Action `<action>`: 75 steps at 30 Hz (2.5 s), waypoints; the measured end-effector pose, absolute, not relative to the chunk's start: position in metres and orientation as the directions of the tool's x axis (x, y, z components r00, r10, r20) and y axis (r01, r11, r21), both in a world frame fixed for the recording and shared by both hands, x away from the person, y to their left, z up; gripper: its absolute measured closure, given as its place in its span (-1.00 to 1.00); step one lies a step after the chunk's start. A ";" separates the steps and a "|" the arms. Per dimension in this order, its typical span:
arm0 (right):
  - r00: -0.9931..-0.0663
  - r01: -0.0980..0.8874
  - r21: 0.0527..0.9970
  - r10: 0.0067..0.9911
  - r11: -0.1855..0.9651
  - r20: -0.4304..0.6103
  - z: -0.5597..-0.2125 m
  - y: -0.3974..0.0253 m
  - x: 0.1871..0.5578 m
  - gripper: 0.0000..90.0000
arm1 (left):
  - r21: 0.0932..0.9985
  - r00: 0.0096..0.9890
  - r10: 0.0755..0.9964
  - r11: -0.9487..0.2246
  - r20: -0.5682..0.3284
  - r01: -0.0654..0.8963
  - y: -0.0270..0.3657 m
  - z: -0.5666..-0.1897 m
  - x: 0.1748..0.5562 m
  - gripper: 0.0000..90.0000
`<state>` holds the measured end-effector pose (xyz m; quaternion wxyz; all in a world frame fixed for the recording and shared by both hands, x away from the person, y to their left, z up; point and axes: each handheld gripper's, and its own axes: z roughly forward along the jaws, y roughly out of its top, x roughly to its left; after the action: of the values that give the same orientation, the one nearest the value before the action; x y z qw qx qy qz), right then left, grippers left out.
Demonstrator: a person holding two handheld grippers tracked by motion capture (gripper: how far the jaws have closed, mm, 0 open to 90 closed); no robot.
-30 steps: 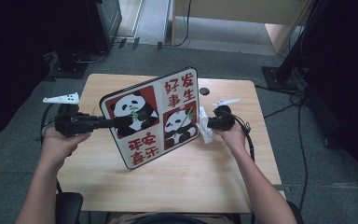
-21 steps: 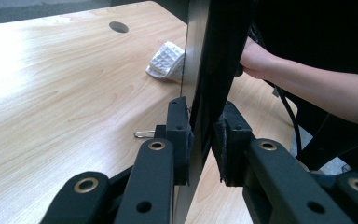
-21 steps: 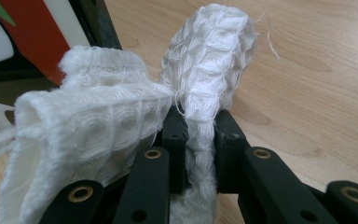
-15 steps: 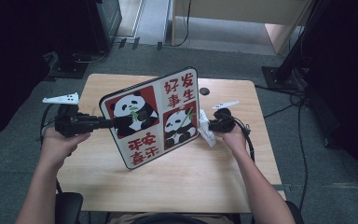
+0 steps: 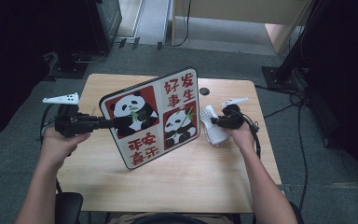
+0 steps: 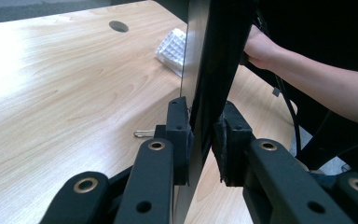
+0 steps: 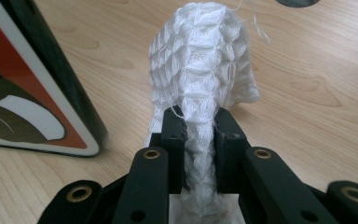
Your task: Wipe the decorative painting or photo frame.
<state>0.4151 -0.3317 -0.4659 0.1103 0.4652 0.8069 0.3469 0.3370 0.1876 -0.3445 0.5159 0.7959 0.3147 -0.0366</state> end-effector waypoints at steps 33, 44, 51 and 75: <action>-0.386 0.745 0.639 0.905 0.192 0.178 -0.477 -0.377 0.427 0.10 | 0.793 0.809 0.466 -0.306 -0.358 0.527 0.190 -0.343 0.335 0.30; -0.396 0.739 0.645 0.900 0.194 0.182 -0.468 -0.374 0.421 -0.04 | 0.802 0.825 0.476 -0.341 -0.303 0.491 0.190 -0.345 0.333 -0.05; -0.399 0.738 0.648 0.896 0.188 0.194 -0.462 -0.375 0.415 -0.06 | 0.804 0.832 0.472 -0.350 -0.291 0.480 0.193 -0.346 0.332 -0.10; -0.452 0.698 0.679 0.876 0.228 0.171 -0.447 -0.369 0.384 -0.03 | 0.793 0.788 0.537 -0.318 -0.302 0.520 0.218 -0.361 0.337 -0.14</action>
<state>0.3843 -0.3690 -0.4473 0.1244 0.5086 0.7735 0.3571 0.3371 0.2177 -0.3609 0.4848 0.8118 0.3254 0.0085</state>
